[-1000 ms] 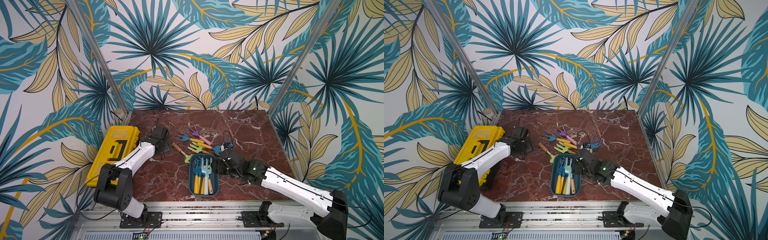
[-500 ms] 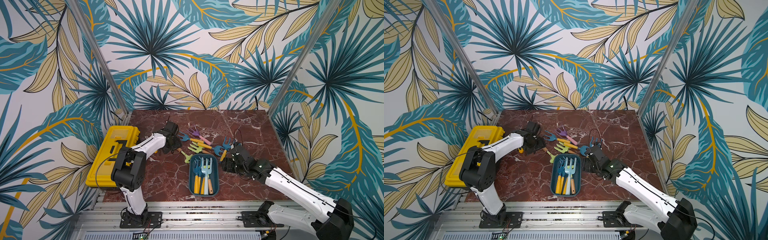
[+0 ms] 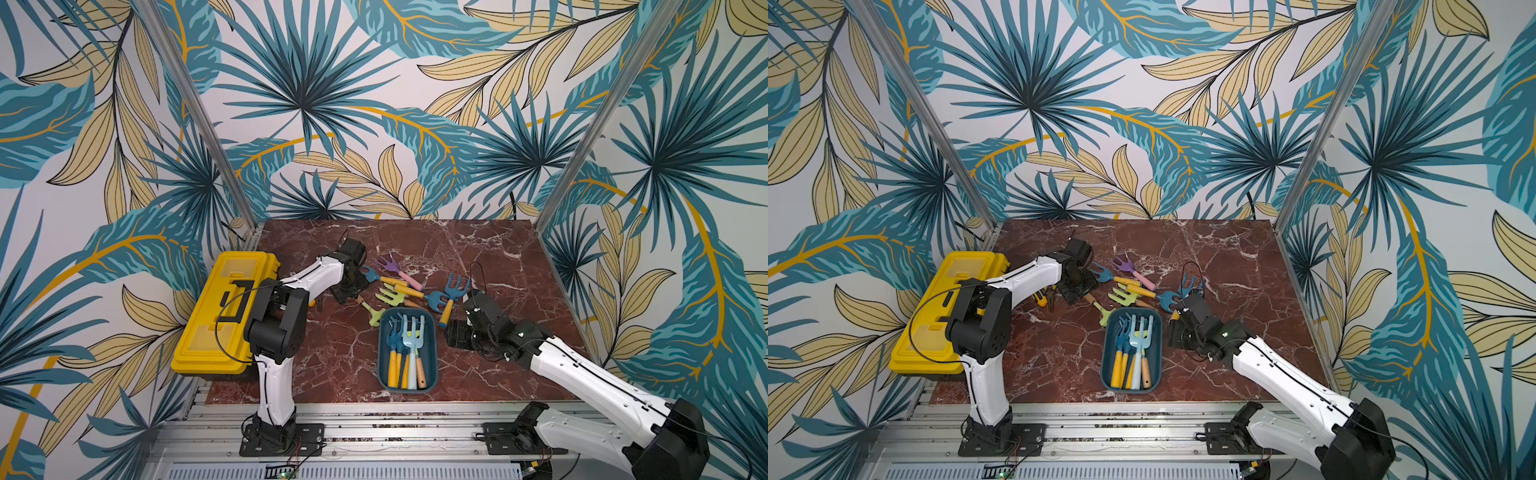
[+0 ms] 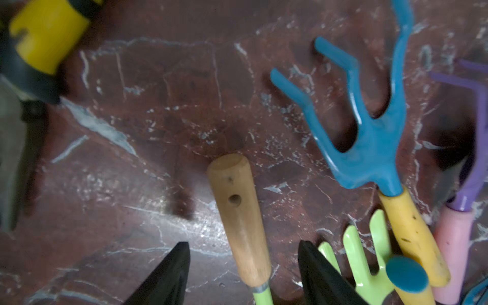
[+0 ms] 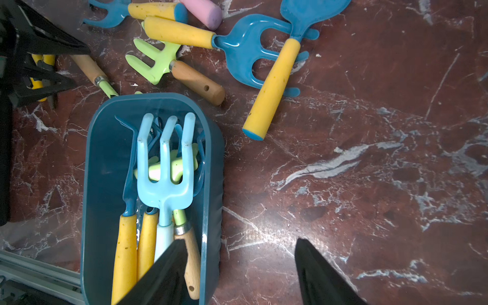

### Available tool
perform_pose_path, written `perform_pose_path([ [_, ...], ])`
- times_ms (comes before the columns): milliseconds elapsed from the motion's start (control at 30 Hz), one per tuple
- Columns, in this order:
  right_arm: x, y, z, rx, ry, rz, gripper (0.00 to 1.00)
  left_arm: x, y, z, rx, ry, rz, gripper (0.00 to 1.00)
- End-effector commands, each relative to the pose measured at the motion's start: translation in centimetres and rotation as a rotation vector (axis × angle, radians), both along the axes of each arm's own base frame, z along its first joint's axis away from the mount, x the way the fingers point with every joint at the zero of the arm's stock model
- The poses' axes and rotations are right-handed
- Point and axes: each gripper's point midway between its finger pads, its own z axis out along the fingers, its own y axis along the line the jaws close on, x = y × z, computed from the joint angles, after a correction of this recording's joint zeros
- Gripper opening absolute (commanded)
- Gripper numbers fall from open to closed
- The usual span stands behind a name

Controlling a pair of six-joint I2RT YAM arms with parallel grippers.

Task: Put the rake into the storage box
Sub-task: Pick up the rake at the center of the board.

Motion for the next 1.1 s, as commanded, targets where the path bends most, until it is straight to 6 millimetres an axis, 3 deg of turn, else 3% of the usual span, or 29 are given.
perform_pose_path([
  [0, -0.4, -0.2, -0.6, -0.002, 0.007, 0.016, 0.68, 0.2, -0.1, 0.0, -0.013, 0.023, 0.065, 0.65],
  [233, -0.3, -0.2, -0.8, 0.003, 0.014, 0.020, 0.68, -0.5, -0.3, -2.0, 0.015, 0.051, 0.106, 0.51],
  [367, -0.3, -0.1, -0.6, 0.009, 0.010, 0.024, 0.67, -0.2, -0.2, -2.9, 0.023, 0.057, 0.119, 0.34],
  [533, -0.4, -0.1, -0.7, 0.013, 0.016, 0.029, 0.67, 0.5, 0.7, -1.9, 0.081, 0.027, 0.116, 0.25],
  [667, -0.4, 0.4, -0.2, 0.035, 0.015, 0.046, 0.67, 0.9, 2.1, 1.1, 0.146, -0.044, 0.107, 0.16],
  [900, 0.0, 2.5, 2.4, 0.095, -0.017, 0.148, 0.67, 1.3, 3.2, 9.0, 0.213, -0.223, -0.046, 0.11],
  [1000, 0.3, 3.9, 4.0, 0.142, -0.037, 0.208, 0.67, 0.5, 3.0, 12.0, 0.200, -0.282, -0.127, 0.09],
  [1067, 0.6, 4.8, 5.3, 0.173, -0.070, 0.250, 0.67, 0.0, 1.5, 13.6, 0.123, -0.335, -0.221, 0.09],
])
